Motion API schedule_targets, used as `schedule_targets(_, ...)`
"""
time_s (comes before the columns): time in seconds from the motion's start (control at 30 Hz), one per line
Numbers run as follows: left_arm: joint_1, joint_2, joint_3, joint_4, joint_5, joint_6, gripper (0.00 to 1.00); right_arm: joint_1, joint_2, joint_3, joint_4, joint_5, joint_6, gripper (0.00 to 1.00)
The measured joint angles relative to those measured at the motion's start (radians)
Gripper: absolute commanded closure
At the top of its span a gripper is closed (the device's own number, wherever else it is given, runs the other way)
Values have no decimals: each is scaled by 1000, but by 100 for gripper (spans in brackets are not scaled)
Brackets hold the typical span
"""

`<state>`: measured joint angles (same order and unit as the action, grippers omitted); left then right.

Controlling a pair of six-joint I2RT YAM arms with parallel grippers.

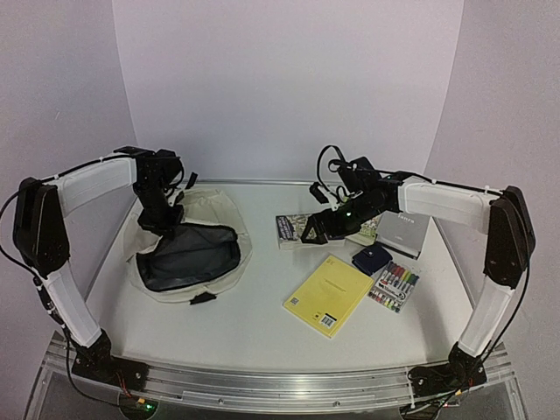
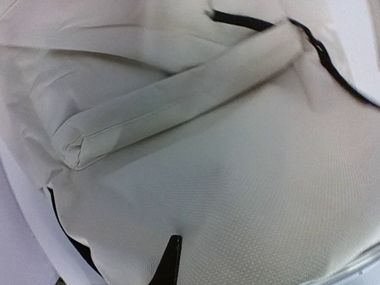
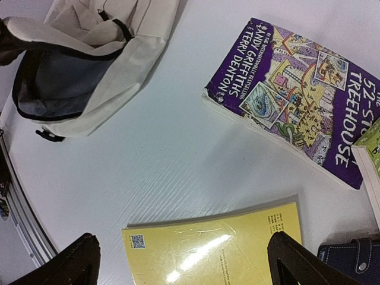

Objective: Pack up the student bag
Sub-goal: Adjust the student bag at the center of the board.

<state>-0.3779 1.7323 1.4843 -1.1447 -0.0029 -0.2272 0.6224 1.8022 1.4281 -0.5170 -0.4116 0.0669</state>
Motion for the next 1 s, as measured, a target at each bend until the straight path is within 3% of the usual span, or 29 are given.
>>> schedule_targets(0.1,-31,-35,21,3,134,2,100,0,0,0,0,-2,0,2)
schedule_targets(0.23,23,-34,106,14,246,9,97,0,0,0,-1,-3,0,2)
schedule_targets(0.47,133,127,224,52,228,18,87,-2,0,1,-6,-4,0,2)
schedule_targets(0.53,147,190,224,71,198,21,77,-2,0,1,-8,-4,0,2)
schedule_targets(0.63,160,285,224,96,143,30,51,-2,0,1,-9,-7,0,2)
schedule_targets(0.7,165,327,224,100,94,36,40,-2,0,1,-10,-13,0,2)
schedule_targets(1.0,167,360,224,82,-187,44,22,-3,0,4,-25,-32,1,2)
